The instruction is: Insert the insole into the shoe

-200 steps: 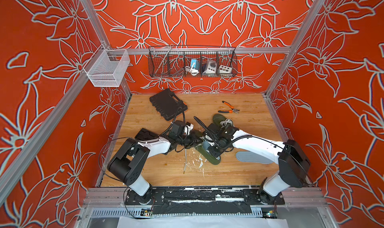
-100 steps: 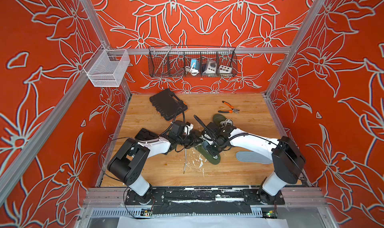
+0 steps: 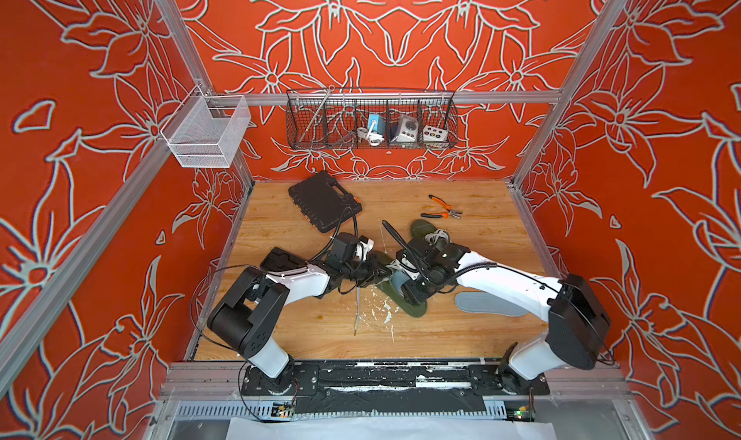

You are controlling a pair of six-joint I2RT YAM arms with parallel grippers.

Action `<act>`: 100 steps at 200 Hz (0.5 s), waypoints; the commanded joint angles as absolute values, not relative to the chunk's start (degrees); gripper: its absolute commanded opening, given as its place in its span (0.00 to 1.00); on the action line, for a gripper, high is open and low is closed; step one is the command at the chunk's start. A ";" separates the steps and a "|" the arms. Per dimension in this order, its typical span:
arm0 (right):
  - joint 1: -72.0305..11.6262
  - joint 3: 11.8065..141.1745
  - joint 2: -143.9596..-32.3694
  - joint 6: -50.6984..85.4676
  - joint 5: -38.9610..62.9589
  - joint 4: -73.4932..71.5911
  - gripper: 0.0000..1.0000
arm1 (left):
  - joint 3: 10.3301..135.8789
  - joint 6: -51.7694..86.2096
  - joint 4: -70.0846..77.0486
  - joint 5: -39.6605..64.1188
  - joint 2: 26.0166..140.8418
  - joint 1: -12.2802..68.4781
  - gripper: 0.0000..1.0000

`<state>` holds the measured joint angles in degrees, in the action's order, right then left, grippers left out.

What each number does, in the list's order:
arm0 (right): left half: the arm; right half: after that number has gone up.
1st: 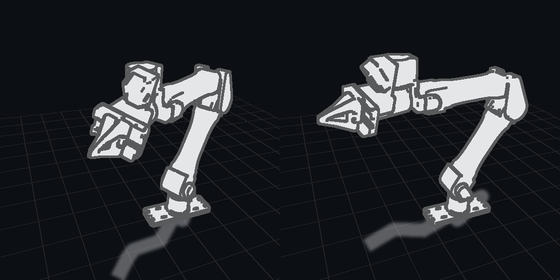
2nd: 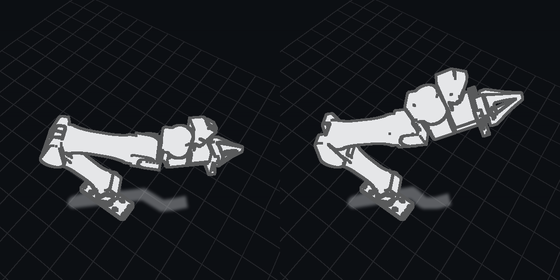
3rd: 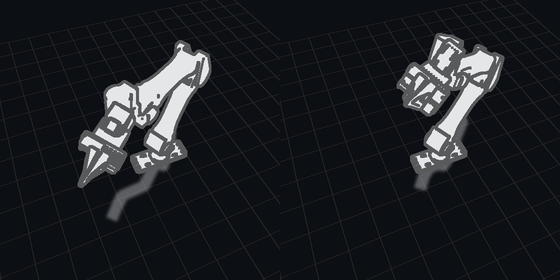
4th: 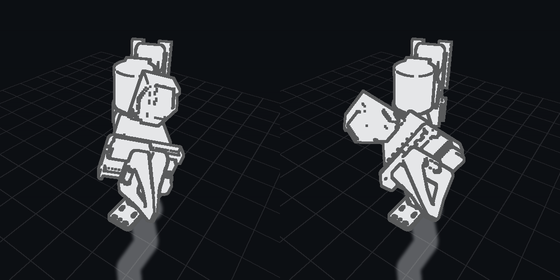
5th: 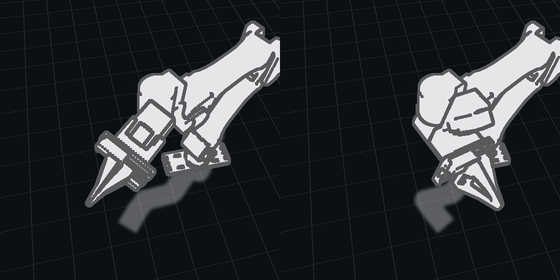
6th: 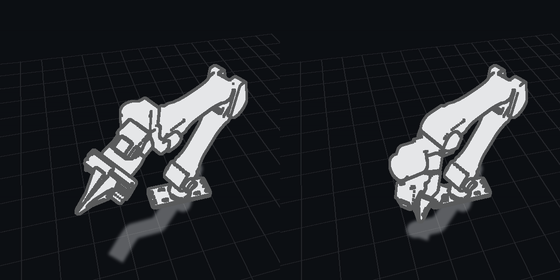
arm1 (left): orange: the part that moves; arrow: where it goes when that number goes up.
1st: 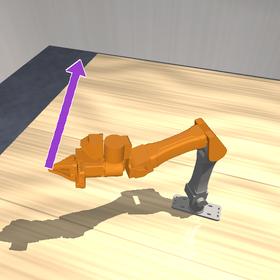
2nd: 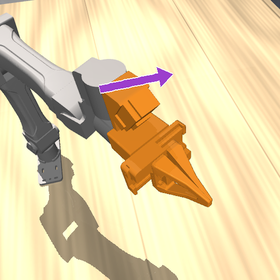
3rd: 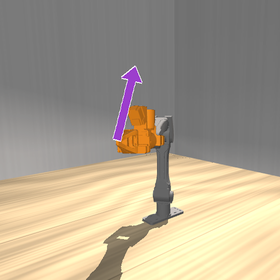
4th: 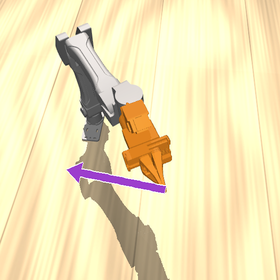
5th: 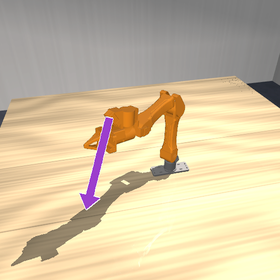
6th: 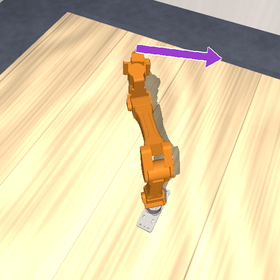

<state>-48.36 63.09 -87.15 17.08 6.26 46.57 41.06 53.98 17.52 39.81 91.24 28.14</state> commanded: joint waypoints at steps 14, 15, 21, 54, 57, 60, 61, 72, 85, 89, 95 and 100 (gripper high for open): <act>-48.17 62.60 -84.34 17.23 3.49 51.12 0.70 | 42.06 53.61 17.67 39.73 91.50 28.39 0.00; -48.17 62.63 -84.27 17.23 3.42 51.18 0.70 | 42.08 53.66 17.67 39.73 91.49 28.39 0.00; -48.16 62.68 -84.05 17.28 3.17 51.68 0.70 | 42.08 53.61 17.66 39.81 91.50 28.43 0.00; -48.26 62.59 -81.46 17.82 3.15 53.28 0.65 | 41.93 53.61 17.66 39.81 91.41 28.39 0.00; -48.33 62.51 -81.13 17.96 3.31 53.21 0.65 | 41.91 53.61 17.67 39.81 91.41 28.43 0.00; -48.40 62.49 -80.88 18.08 3.43 53.11 0.64 | 41.91 53.69 17.72 39.81 91.41 28.39 0.00; -48.42 62.45 -80.78 18.13 3.48 53.06 0.63 | 41.92 53.70 17.74 39.81 91.41 28.44 0.00; -48.59 62.32 -80.02 18.36 3.77 52.76 0.58 | 41.80 53.87 17.99 39.81 91.49 28.39 0.00; -48.63 62.48 -79.55 18.41 3.77 52.44 0.50 | 41.83 53.91 18.05 39.86 91.49 28.38 0.00; -48.60 62.56 -79.54 18.33 3.80 52.32 0.46 | 41.82 53.96 18.01 39.82 91.45 28.41 0.00; -48.60 62.74 -79.54 18.21 3.86 52.19 0.42 | 41.83 53.96 18.02 39.81 91.46 28.37 0.00; -48.60 62.90 -79.70 18.13 4.05 51.94 0.38 | 41.89 53.96 18.00 39.83 91.43 28.40 0.00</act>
